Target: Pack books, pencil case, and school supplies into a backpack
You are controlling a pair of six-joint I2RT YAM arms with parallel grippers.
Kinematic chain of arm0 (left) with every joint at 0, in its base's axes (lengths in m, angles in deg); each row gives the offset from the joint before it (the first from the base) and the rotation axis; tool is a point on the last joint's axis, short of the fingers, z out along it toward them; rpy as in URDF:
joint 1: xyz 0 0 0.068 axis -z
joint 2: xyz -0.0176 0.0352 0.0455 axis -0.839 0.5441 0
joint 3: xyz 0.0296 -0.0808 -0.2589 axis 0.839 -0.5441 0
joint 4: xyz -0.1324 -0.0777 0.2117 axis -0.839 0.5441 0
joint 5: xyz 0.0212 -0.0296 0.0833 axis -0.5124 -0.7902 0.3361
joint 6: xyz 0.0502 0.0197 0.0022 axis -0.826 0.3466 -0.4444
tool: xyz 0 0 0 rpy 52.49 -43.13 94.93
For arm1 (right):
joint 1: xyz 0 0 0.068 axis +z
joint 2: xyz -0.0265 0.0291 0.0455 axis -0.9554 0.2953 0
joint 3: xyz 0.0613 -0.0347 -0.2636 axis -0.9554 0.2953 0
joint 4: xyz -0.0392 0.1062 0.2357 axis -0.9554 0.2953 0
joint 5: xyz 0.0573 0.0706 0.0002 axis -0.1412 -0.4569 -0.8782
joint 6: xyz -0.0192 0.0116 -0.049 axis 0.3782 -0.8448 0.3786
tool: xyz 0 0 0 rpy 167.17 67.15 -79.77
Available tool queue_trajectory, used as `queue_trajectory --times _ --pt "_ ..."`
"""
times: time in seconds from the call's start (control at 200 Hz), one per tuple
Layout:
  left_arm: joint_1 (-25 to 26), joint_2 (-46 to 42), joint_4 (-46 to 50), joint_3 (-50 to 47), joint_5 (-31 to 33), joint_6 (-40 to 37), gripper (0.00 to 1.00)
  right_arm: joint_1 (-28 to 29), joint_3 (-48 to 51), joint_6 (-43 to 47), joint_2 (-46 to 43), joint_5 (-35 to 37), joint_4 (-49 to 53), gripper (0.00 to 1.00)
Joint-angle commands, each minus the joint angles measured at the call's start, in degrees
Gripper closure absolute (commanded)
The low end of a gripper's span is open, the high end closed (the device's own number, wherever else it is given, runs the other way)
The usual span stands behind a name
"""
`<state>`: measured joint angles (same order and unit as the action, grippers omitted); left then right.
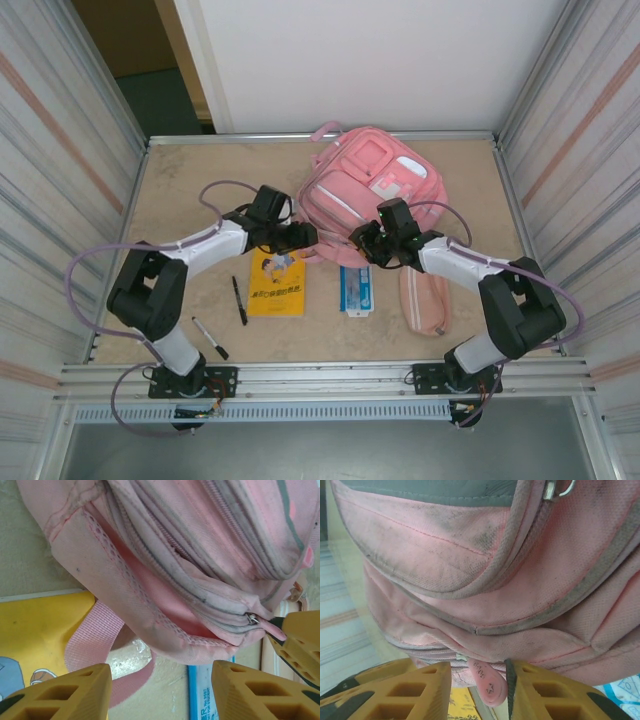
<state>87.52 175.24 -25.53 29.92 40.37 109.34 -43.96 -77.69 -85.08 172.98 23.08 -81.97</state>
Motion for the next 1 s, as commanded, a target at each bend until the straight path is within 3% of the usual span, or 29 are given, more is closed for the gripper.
queue_trajectory --times 0.0,0.341,0.626,0.717,0.817,0.992 --pt "0.49 1.22 -2.56 -0.19 -1.19 0.75 0.45 -0.03 -1.02 -1.05 1.06 1.38 -0.02 0.67" --pt "1.77 1.43 -5.01 -2.00 -0.96 1.84 0.48 1.94 -0.28 -5.49 1.22 5.05 -1.12 0.80" --pt "3.63 2.18 -7.34 -2.82 -0.57 2.38 0.59 2.43 0.10 -6.48 0.88 8.01 -0.16 0.89" --pt "4.41 2.59 -7.85 -3.19 0.22 2.59 0.63 2.80 -0.89 -5.10 0.81 8.27 0.74 0.90" --pt "4.61 2.39 -8.13 -3.39 -0.85 3.73 0.64 3.52 -1.67 -2.81 -0.23 9.07 1.09 1.00" --pt "5.97 2.14 -8.36 -3.06 -0.46 3.79 0.67 3.57 -5.78 7.70 -2.94 8.59 5.29 1.00"
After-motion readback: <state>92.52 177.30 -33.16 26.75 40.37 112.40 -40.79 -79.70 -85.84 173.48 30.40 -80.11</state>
